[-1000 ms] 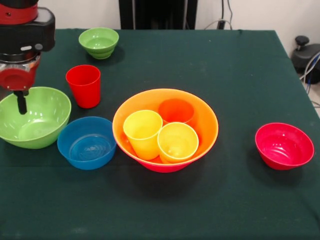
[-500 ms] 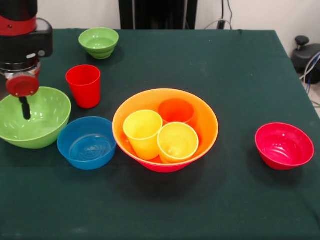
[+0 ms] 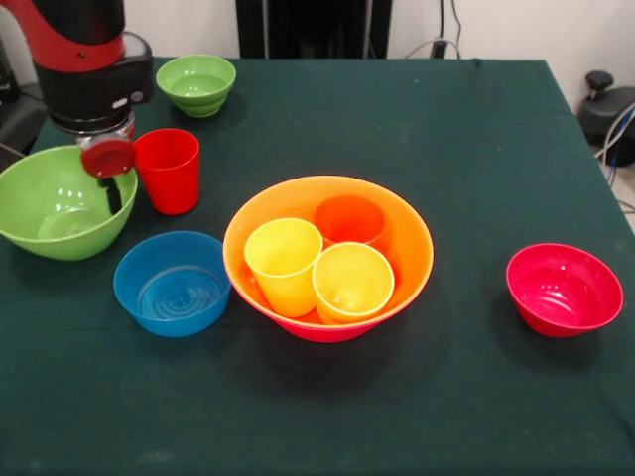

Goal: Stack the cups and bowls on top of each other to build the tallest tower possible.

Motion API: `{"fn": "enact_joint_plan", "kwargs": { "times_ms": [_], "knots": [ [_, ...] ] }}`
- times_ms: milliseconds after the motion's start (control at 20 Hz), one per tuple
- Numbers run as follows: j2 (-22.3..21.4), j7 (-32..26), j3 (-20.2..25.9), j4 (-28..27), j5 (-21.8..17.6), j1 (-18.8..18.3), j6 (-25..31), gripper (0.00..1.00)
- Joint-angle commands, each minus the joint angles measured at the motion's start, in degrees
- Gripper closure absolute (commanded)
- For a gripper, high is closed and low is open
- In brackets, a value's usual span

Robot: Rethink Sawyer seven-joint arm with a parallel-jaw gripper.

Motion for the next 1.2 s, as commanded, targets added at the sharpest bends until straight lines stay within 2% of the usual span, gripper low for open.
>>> {"fn": "enact_joint_plan", "kwargs": {
  "times_ms": [50,350,700,850,1050,1200],
  "knots": [
    [-5.24,-10.29,6.67,6.29,-0.83,-1.11,3.23,0.0],
    [-7.41,-10.39,7.37,6.19,-0.17,-1.3,6.05,0.0],
    [-7.05,-11.07,7.93,4.04,-0.01,-1.8,8.91,0.0],
    [-5.74,-8.58,7.6,4.81,-0.04,-1.67,6.49,0.0],
    [-5.56,-2.46,4.33,7.45,-1.24,1.27,1.75,0.0],
    [-6.33,-0.9,3.55,9.19,-0.78,1.85,1.57,0.0]
  ]
}}
